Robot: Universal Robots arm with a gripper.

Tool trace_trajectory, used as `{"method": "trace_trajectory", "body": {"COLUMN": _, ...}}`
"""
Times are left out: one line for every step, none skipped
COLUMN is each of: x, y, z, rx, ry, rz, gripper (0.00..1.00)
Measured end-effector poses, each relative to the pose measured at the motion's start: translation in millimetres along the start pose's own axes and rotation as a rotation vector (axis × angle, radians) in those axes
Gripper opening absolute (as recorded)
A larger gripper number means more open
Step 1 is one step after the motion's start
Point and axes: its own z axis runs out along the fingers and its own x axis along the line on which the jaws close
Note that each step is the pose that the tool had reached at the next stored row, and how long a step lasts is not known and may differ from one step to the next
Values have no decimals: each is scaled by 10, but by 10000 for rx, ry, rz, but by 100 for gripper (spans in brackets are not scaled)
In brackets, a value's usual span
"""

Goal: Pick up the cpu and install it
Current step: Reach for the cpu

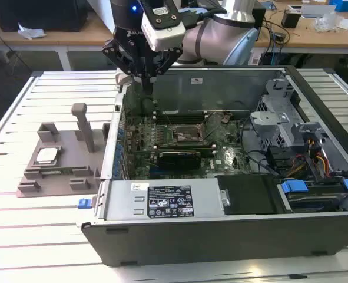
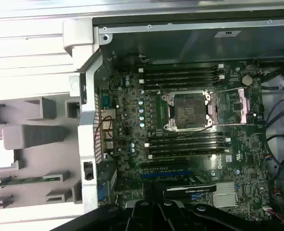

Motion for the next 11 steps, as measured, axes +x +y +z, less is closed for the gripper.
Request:
{"method": "trace_trajectory", "body": {"x": 13, "y": -1, "z": 0, "rx": -1, "ry": -1, "rz": 1, "gripper": 11}}
{"method": "trace_trajectory", "body": {"x": 68, "y": -5, "z": -2, "rx": 0, "ry": 0, "rz": 1, "gripper": 11}}
{"method": "trace_trajectory", "body": {"x": 115, "y": -9, "z": -3, "rx": 0, "ry": 0, "rz": 0, "gripper": 11}}
{"method": "trace_trajectory", "body": {"x": 143, "y": -11, "z": -4, "rx": -1, "ry": 0, "rz": -1, "gripper": 11}}
{"method": "trace_trajectory", "body": {"x": 170, "y": -13, "z": -4, "rx": 0, "ry": -1, "rz": -2, "gripper": 11}}
{"method": "trace_trajectory", "body": {"x": 219, "y": -16, "z": -6, "rx": 0, "ry": -1, "rz": 1, "gripper": 11}}
{"method": "trace_trajectory", "body": {"x": 304, "y": -23, "z": -7, "rx": -1, "ry": -2, "rz": 0, "gripper": 11}}
{"method": "trace_trajectory", "body": {"x": 373, "y": -28, "z": -10, "rx": 0, "ry": -1, "rz": 0, "gripper": 11}}
{"method": "trace_trajectory", "body": {"x": 426, "y": -32, "z": -11, "rx": -1, "ry": -2, "rz": 1, "gripper": 11}}
{"method": "trace_trajectory", "body": {"x": 452, "y": -34, "z": -12, "rx": 0, "ry": -1, "rz": 0, "gripper": 11}}
{"method": "trace_trajectory", "body": {"x": 479, "y": -36, "z": -13, "rx": 0, "ry": -1, "rz": -1, "gripper": 11}}
